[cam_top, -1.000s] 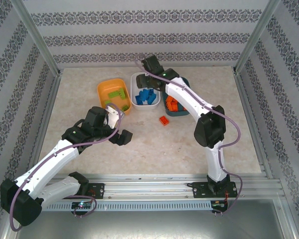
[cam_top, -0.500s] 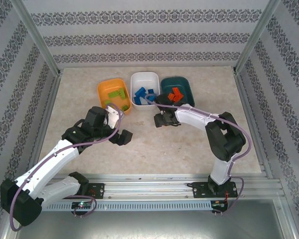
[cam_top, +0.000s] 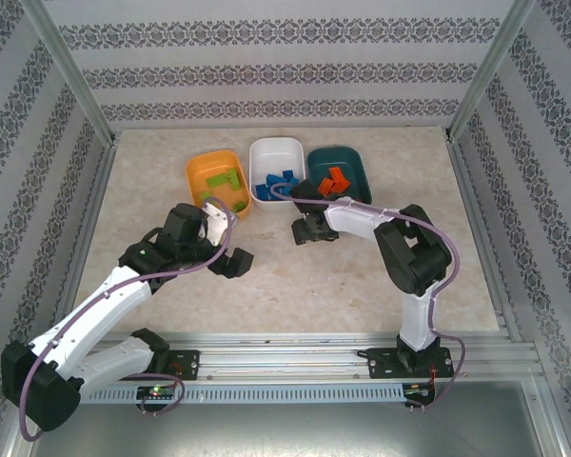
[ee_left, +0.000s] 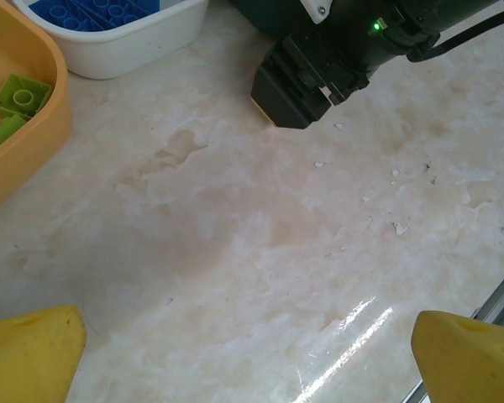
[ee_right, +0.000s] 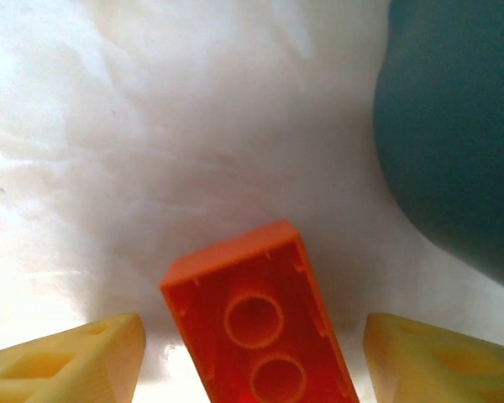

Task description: Sort the legos into containers by color

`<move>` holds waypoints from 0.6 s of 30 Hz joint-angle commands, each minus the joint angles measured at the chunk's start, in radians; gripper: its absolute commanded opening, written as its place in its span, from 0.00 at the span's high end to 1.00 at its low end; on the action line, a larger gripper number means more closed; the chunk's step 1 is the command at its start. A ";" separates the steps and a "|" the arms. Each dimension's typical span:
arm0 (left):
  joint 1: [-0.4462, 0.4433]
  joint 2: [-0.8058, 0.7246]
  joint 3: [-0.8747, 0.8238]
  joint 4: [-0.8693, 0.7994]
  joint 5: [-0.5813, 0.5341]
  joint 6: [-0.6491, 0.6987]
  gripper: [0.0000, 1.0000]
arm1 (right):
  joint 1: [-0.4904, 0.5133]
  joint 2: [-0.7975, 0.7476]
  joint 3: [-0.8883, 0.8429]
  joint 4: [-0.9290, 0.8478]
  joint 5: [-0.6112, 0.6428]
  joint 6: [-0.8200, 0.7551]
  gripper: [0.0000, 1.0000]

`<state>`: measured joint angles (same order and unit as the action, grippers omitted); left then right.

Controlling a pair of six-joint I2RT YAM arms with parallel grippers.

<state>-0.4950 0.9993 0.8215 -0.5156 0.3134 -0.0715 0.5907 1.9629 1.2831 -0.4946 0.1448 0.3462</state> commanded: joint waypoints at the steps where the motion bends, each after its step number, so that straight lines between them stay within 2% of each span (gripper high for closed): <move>1: 0.017 0.002 0.007 0.010 0.009 -0.007 0.00 | -0.017 0.042 0.039 0.012 0.008 -0.018 0.35; 4: 0.017 0.003 0.009 0.009 0.008 -0.007 0.00 | -0.016 0.061 0.051 0.027 -0.016 -0.021 0.46; 8: 0.018 0.003 0.008 0.010 0.009 -0.007 0.00 | -0.007 0.057 0.052 0.020 -0.020 -0.011 0.71; 10: 0.018 0.004 0.008 0.010 0.009 -0.007 0.00 | 0.004 0.031 0.041 0.014 -0.017 -0.006 0.80; 15: 0.018 0.005 0.010 0.012 0.013 -0.008 0.00 | 0.040 -0.124 -0.017 -0.005 -0.008 0.008 0.84; 18: 0.018 0.004 0.010 0.011 0.017 -0.010 0.00 | 0.020 -0.240 -0.040 -0.004 -0.024 0.014 0.83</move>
<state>-0.4889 1.0039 0.8215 -0.5156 0.3138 -0.0715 0.6182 1.8557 1.2514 -0.4896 0.1154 0.3416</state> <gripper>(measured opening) 0.999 0.207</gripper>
